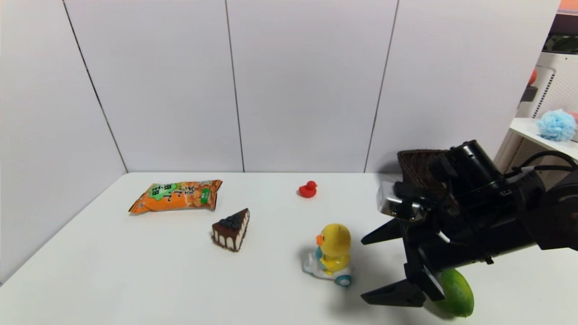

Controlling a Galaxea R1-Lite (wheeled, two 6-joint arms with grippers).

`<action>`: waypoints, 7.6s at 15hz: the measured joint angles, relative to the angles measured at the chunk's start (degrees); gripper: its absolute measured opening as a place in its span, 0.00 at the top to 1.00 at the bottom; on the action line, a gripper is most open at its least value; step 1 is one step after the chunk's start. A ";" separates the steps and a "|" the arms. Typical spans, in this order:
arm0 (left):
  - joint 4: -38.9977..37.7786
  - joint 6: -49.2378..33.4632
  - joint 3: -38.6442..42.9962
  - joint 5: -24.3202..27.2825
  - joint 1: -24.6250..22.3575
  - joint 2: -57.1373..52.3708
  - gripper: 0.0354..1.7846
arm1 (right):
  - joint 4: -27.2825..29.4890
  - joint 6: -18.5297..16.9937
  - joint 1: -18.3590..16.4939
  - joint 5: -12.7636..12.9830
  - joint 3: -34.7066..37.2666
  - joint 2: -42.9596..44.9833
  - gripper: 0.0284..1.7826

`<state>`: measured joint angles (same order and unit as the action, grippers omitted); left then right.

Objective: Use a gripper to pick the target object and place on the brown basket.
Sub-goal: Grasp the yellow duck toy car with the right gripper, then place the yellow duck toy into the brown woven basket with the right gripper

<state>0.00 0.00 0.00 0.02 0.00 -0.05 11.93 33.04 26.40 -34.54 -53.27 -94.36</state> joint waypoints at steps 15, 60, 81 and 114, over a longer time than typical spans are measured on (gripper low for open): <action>0.00 0.00 0.00 0.02 0.00 0.00 0.06 | -20.25 -13.95 3.57 4.06 2.73 -9.36 0.05; 0.00 0.02 0.00 -0.02 0.00 -0.02 0.06 | -79.32 -30.50 3.74 4.56 21.49 -24.33 0.05; 0.00 0.00 0.00 0.00 0.00 -0.02 0.06 | -79.26 -34.02 2.83 4.61 23.59 -21.75 0.53; 0.00 0.00 0.00 0.00 0.00 -0.02 0.06 | -47.18 -31.67 -41.45 4.35 -8.02 -15.81 0.81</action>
<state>0.00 0.00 0.00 0.02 0.00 -0.07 -35.24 1.37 -15.04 -30.18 -61.29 -110.17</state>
